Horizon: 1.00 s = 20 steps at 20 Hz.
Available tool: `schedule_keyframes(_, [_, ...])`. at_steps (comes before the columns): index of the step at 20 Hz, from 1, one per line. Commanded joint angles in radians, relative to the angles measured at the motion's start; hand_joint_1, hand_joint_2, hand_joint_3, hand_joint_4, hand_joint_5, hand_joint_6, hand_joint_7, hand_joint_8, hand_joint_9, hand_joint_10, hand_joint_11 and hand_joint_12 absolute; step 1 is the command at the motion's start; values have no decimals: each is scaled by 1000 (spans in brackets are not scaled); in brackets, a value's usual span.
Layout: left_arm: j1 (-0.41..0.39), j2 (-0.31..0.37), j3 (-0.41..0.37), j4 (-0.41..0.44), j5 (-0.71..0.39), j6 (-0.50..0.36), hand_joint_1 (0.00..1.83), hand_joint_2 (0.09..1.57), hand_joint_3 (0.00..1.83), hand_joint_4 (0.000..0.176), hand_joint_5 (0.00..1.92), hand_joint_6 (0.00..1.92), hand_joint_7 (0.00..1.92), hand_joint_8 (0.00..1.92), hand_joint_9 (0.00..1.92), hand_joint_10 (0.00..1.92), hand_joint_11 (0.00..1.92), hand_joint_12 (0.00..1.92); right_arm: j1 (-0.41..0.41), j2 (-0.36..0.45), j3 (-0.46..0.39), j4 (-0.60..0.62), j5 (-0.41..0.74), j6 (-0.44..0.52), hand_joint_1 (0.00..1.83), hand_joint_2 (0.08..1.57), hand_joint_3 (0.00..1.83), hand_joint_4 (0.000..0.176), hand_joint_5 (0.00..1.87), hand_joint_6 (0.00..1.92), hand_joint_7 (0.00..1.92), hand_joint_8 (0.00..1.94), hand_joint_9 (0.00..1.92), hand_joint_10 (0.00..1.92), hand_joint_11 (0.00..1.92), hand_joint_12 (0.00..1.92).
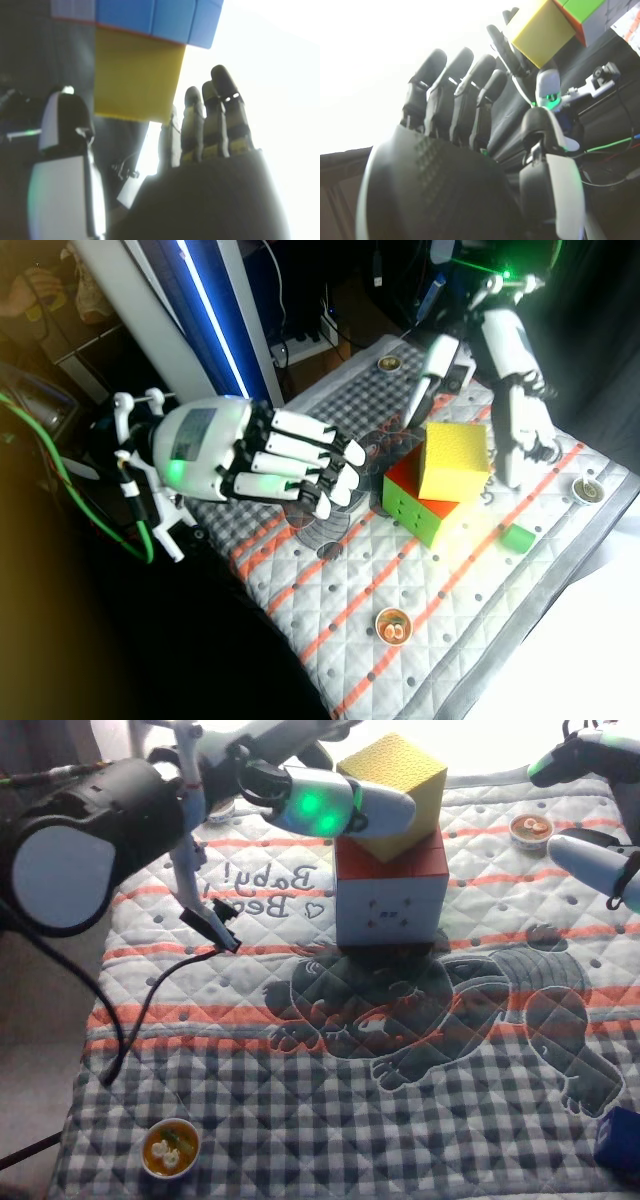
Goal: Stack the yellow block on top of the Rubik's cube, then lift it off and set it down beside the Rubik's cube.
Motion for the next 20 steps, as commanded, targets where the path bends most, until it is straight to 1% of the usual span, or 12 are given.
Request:
schedule_keyframes(1, [-7, 21, -17, 22, 177, -5, 726, 1030, 3, 66, 165, 6, 48, 2, 0, 120, 0, 1193, 22, 1, 6, -5, 121, 5, 586, 1252, 0, 0, 431, 591, 515, 580, 353, 862, 13, 1578])
schedule_keyframes(2, [-6, 42, -41, 28, 212, -6, 726, 1030, 3, 66, 165, 6, 48, 2, 0, 120, 0, 1193, 26, 1, 8, -5, 120, 5, 586, 1252, 0, 0, 431, 591, 515, 580, 353, 862, 13, 1578])
schedule_keyframes(3, [-2, 71, -73, 39, 262, -9, 491, 969, 0, 160, 17, 0, 86, 22, 72, 141, 0, 1245, 38, 1, 11, -6, 112, 5, 565, 1149, 0, 0, 302, 400, 432, 258, 334, 521, 2, 1338])
schedule_keyframes(4, [3, 95, -100, 48, 305, -11, 426, 951, 1, 173, 3, 0, 124, 13, 66, 214, 0, 1258, 53, -1, 15, -11, 102, 5, 544, 1108, 0, 0, 273, 324, 414, 138, 322, 403, 0, 1266])
schedule_keyframes(6, [32, 146, -160, 68, 412, -30, 298, 919, 0, 176, 0, 0, 153, 6, 96, 342, 0, 1530, 95, -19, 33, -25, 64, 5, 549, 973, 0, 0, 242, 129, 343, 14, 290, 198, 0, 1126])
schedule_keyframes(8, [88, 198, -204, 101, 525, -130, 264, 1045, 19, 176, 0, 0, 70, 5, 3, 358, 0, 1529, 154, -55, 65, -41, 8, 5, 543, 966, 0, 0, 164, 59, 212, 2, 174, 121, 0, 970])
schedule_keyframes(10, [137, 230, -218, 124, 598, -244, 201, 986, 0, 176, 0, 0, 64, 2, 0, 390, 0, 1333, 195, -80, 86, -53, -27, 5, 541, 1000, 7, 0, 146, 39, 162, 0, 135, 109, 0, 1043])
schedule_keyframes(12, [197, 261, -243, 122, 679, -309, 134, 1052, 11, 176, 0, 0, 137, 13, 0, 534, 0, 1587, 239, -104, 106, -59, -64, 5, 499, 895, 0, 0, 91, 9, 106, 1, 79, 98, 0, 1160])
schedule_keyframes(15, [267, 293, -287, 89, 762, -312, 86, 1100, 7, 176, 0, 0, 146, 15, 31, 557, 0, 1354, 283, -138, 133, -59, -101, 5, 422, 855, 0, 0, 36, 0, 89, 1, 99, 107, 0, 1112])
schedule_keyframes(16, [286, 299, -297, 77, 780, -312, 80, 1151, 10, 176, 0, 0, 113, 4, 9, 557, 0, 1303, 301, -156, 149, -58, -123, 5, 423, 836, 0, 0, 19, 5, 74, 4, 87, 97, 0, 987])
schedule_keyframes(18, [318, 305, -310, 53, 816, -314, 116, 1190, 8, 153, 0, 0, 108, 4, 7, 534, 0, 1204, 326, -187, 176, -53, -161, 5, 419, 801, 0, 0, 44, 13, 85, 8, 68, 70, 0, 718])
schedule_keyframes(20, [337, 305, -312, 44, 836, -336, 199, 1174, 0, 168, 0, 0, 166, 17, 21, 481, 0, 1236, 349, -218, 204, -46, -197, 5, 282, 781, 0, 0, 131, 18, 144, 11, 100, 67, 0, 790])
